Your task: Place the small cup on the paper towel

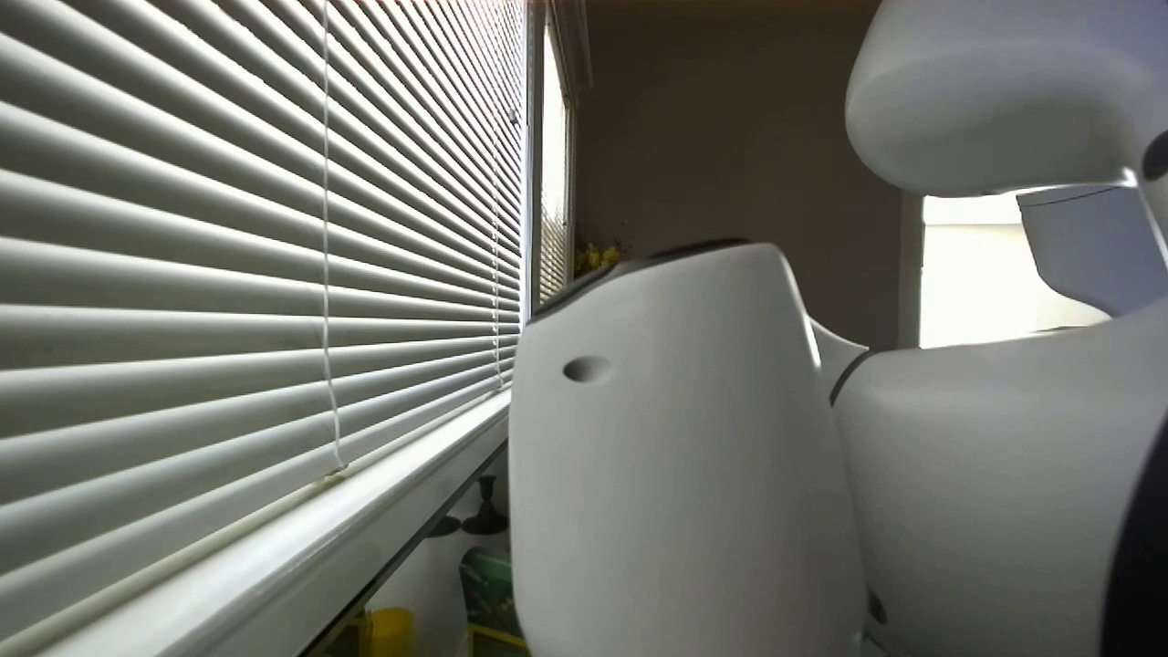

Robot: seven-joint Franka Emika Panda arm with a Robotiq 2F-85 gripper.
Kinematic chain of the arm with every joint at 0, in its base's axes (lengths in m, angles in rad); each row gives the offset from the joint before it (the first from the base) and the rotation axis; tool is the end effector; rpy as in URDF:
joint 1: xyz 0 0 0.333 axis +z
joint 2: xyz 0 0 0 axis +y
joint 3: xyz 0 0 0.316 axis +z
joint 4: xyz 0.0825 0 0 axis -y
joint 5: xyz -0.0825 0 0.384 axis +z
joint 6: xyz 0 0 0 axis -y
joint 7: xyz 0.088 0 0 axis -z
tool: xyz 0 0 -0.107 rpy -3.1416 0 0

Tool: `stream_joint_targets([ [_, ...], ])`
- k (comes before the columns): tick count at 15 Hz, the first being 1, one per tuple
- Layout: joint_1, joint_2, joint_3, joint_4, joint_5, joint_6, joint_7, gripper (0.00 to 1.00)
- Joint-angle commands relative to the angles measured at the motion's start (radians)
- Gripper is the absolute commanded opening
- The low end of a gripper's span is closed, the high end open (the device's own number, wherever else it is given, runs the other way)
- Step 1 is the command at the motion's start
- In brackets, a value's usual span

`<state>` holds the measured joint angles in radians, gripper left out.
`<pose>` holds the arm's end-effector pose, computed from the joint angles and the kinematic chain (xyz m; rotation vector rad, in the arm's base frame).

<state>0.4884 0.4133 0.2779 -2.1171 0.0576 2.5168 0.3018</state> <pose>0.4178 0.4004 0.2227 -2.9570 -0.5923 0.1113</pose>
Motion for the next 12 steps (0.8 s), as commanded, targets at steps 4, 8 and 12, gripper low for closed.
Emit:
stream_joint_targets([
  [4, 0.029, 0.028, -0.018, 0.016, -0.043, 0.023, 0.05, 0.4],
  [8, 0.041, 0.032, -0.023, 0.024, -0.048, 0.033, 0.061, 0.48],
  [12, 0.048, 0.033, -0.033, 0.025, -0.052, 0.048, 0.072, 0.47],
])
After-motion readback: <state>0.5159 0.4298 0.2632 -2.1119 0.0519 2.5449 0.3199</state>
